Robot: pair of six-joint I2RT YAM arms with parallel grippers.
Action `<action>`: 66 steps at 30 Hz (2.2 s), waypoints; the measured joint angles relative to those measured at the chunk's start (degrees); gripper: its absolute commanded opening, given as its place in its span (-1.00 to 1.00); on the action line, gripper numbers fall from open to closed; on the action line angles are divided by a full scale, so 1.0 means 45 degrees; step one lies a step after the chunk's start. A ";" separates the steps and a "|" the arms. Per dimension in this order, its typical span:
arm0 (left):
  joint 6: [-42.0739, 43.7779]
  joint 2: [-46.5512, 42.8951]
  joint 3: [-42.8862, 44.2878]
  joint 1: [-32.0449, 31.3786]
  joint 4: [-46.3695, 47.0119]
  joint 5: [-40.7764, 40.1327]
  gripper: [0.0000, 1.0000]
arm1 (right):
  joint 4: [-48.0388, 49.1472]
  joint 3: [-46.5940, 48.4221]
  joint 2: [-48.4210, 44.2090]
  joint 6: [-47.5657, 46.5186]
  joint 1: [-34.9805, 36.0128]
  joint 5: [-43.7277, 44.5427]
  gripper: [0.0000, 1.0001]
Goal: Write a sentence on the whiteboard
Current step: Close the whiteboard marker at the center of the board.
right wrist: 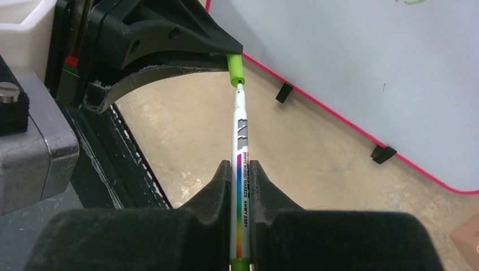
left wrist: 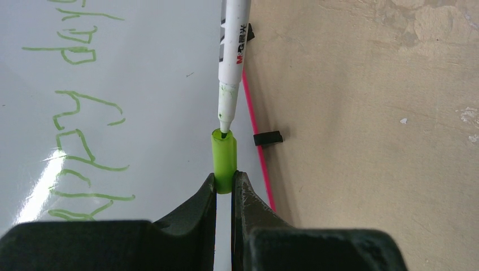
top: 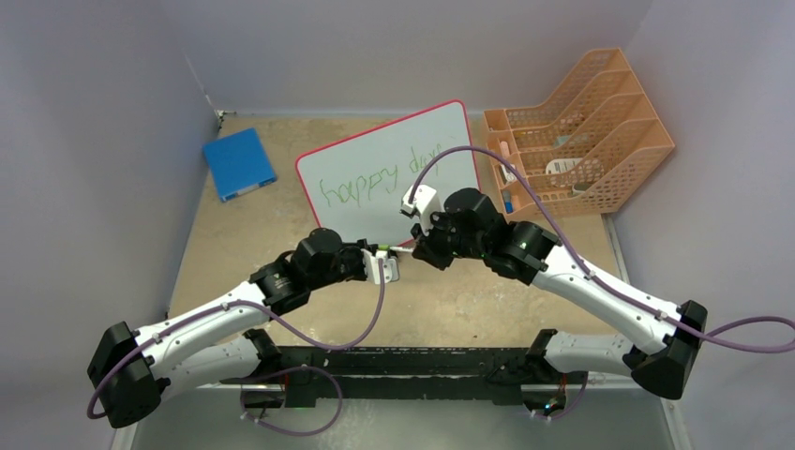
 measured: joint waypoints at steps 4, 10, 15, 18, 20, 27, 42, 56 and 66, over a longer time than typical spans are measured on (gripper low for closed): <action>0.0000 0.0000 0.0000 0.0000 0.0000 0.0019 -1.00 | 0.0010 0.0000 0.0029 0.0024 0.0039 0.0000 -1.00; -0.0005 0.0000 0.0000 0.0000 0.0000 0.0058 -1.00 | 0.0034 0.0024 0.0049 0.0029 0.0058 0.0000 -1.00; -0.0024 0.0000 0.0068 0.0000 -0.0160 0.0223 -1.00 | 0.0126 0.0049 0.0321 0.0034 0.0083 0.0000 -1.00; -0.0034 0.0000 0.0087 0.0000 -0.0248 0.0355 -1.00 | 0.0146 0.0117 0.0491 0.0044 0.0141 0.0005 -1.00; -0.0044 0.0000 0.0136 0.0000 -0.0272 0.0476 -1.00 | 0.0155 0.0165 0.0559 0.0039 0.0141 0.0019 -1.00; -0.0228 -0.0005 0.0287 0.0039 -0.0680 0.0835 -1.00 | 0.0053 0.0262 0.0738 0.0058 0.0165 -0.0063 -1.00; -0.0607 -0.0238 0.0374 0.0185 -0.1666 0.1855 -1.00 | -0.0058 0.0457 0.1477 0.0058 0.0233 -0.0748 -1.00; -0.1336 -0.0719 0.0374 0.0282 -0.2361 0.2103 -1.00 | -0.0495 0.1151 0.2254 0.0185 0.0248 -0.1365 -1.00; -0.1583 -0.0981 0.0282 0.0350 -0.2448 0.1933 -1.00 | -0.0656 0.1681 0.3075 0.0986 0.0248 -0.1447 -1.00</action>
